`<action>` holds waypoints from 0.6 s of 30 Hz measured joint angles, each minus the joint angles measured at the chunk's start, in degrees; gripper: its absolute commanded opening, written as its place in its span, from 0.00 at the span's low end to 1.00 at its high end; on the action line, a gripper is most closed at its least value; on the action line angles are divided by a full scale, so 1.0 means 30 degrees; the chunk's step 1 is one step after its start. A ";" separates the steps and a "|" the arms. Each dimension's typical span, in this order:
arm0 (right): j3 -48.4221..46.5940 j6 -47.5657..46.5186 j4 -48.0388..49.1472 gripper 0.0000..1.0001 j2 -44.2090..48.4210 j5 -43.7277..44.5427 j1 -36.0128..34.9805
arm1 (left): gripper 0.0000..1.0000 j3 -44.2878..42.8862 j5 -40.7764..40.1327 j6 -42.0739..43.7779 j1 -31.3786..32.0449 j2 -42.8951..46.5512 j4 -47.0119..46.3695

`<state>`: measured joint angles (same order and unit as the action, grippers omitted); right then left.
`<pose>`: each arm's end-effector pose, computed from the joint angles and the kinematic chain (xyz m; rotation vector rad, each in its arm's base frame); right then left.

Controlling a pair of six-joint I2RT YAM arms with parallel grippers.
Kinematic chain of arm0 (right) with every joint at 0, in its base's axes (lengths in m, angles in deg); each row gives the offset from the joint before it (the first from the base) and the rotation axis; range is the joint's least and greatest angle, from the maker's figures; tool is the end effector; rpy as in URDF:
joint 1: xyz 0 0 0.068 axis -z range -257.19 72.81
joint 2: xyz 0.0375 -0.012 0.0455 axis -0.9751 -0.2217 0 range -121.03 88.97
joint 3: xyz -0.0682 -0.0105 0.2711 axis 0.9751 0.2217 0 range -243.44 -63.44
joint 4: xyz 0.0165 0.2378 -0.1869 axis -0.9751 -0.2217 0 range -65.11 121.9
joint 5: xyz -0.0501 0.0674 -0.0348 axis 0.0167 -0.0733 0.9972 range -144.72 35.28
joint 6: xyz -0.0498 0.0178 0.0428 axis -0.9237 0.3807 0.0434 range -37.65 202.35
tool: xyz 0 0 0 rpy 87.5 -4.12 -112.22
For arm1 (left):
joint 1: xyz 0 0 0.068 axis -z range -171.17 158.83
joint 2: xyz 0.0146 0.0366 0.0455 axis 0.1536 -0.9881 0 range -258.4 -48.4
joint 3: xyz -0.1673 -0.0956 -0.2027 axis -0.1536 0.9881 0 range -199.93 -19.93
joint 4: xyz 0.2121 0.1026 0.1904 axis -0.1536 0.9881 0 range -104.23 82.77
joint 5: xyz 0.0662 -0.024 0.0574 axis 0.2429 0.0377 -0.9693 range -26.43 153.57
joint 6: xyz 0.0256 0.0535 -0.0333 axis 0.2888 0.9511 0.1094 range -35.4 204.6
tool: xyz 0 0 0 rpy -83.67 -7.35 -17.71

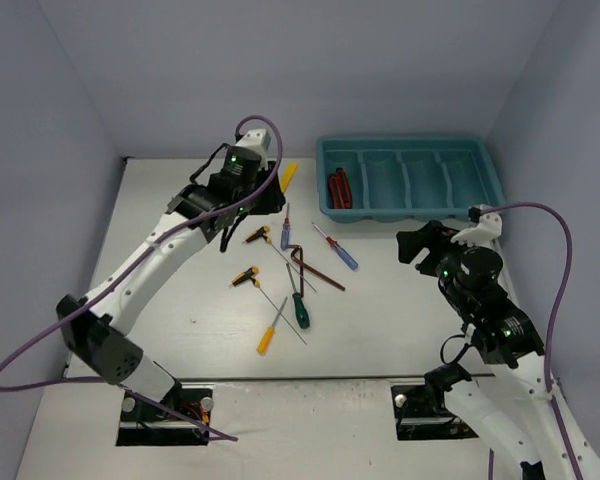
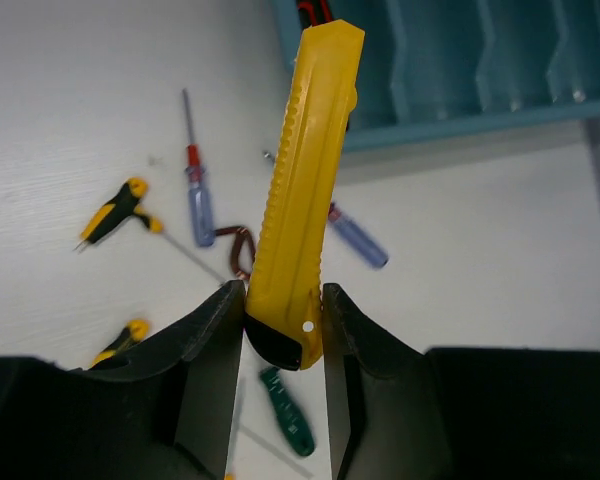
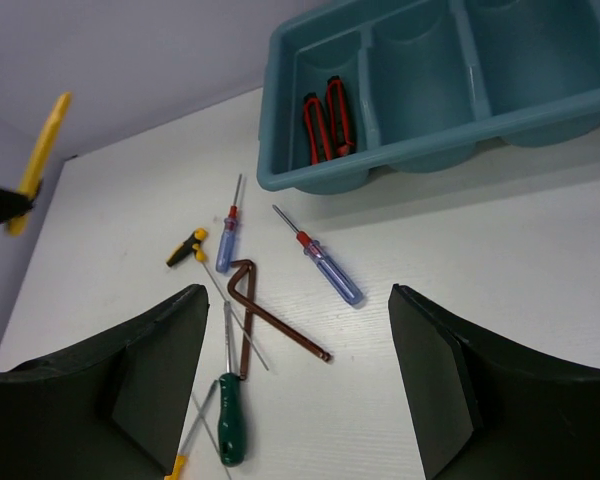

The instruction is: Sort the tools into containers

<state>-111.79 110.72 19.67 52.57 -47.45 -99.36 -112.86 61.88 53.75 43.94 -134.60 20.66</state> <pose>0.1880 0.0691 0.3922 0.1877 1.5955 0.5891 0.3243 -0.2259 0.4166 0.0603 2.1321 -0.6688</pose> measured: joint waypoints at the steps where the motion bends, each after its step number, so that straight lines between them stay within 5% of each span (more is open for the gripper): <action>1: 0.0069 0.0216 -0.0021 0.70 0.0287 -0.0003 0.0000 | 0.00 -0.0309 0.0062 -0.0560 0.0022 -0.0745 -0.0819; 10: 0.0270 0.1409 -0.0060 0.70 0.0595 -0.0255 0.0000 | 0.00 -0.6840 0.0292 -0.3941 0.0447 -1.0129 -0.5472; 18: 0.0266 0.1462 -0.0180 0.70 0.0323 -0.0832 0.0000 | 0.00 -1.1386 -0.0526 -0.4723 0.1197 -1.5439 -0.6324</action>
<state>-110.99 115.11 19.13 53.54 -49.95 -99.36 -147.02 60.31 39.58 47.53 -180.92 1.69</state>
